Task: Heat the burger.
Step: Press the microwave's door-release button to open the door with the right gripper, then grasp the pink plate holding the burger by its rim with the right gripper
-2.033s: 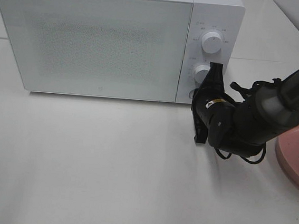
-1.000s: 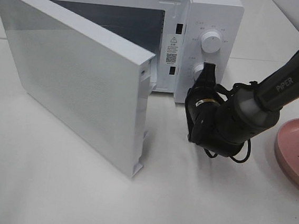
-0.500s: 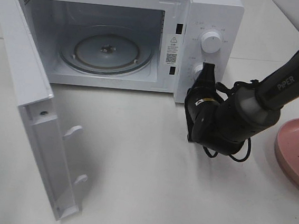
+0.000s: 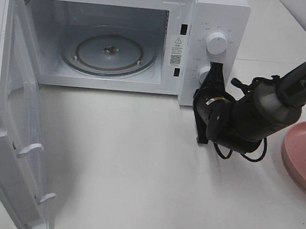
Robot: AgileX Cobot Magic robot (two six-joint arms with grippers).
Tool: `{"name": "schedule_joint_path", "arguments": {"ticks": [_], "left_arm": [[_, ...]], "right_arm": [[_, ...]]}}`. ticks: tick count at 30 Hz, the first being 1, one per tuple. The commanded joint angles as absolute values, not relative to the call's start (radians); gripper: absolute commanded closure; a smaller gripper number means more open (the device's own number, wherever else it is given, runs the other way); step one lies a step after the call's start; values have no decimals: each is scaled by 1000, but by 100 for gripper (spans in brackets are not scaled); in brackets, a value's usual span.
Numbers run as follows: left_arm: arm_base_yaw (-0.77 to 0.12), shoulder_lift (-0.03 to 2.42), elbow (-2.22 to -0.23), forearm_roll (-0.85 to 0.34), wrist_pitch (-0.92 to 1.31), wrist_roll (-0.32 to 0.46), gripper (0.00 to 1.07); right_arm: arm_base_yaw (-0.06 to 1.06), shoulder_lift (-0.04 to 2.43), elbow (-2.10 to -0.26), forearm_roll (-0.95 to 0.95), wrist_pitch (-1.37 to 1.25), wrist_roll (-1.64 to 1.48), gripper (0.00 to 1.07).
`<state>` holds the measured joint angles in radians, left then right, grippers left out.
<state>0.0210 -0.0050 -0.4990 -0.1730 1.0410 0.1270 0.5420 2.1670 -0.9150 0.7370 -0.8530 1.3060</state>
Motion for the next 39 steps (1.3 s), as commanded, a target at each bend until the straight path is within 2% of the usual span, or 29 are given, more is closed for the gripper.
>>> {"name": "schedule_joint_path", "arguments": {"ticks": [1,12,23,34,39], "left_arm": [[15,-30,-495,-174,1034,123,6],[15,-30,-495,-174,1034,123,6],[15,-30,-495,-174,1034,123,6],[15,-30,-495,-174,1034,123,6],[15,-30,-495,-174,1034,123,6]], "right_arm": [[526,2122,-898,704,-905,1272,107],[526,2048,-805,643,-775,1228,107],[526,1918,-714,538,-587,1007,107],[513,1794,-691,378,-283,677,107],[454,1729,-694,207,-29,579,105]]}}
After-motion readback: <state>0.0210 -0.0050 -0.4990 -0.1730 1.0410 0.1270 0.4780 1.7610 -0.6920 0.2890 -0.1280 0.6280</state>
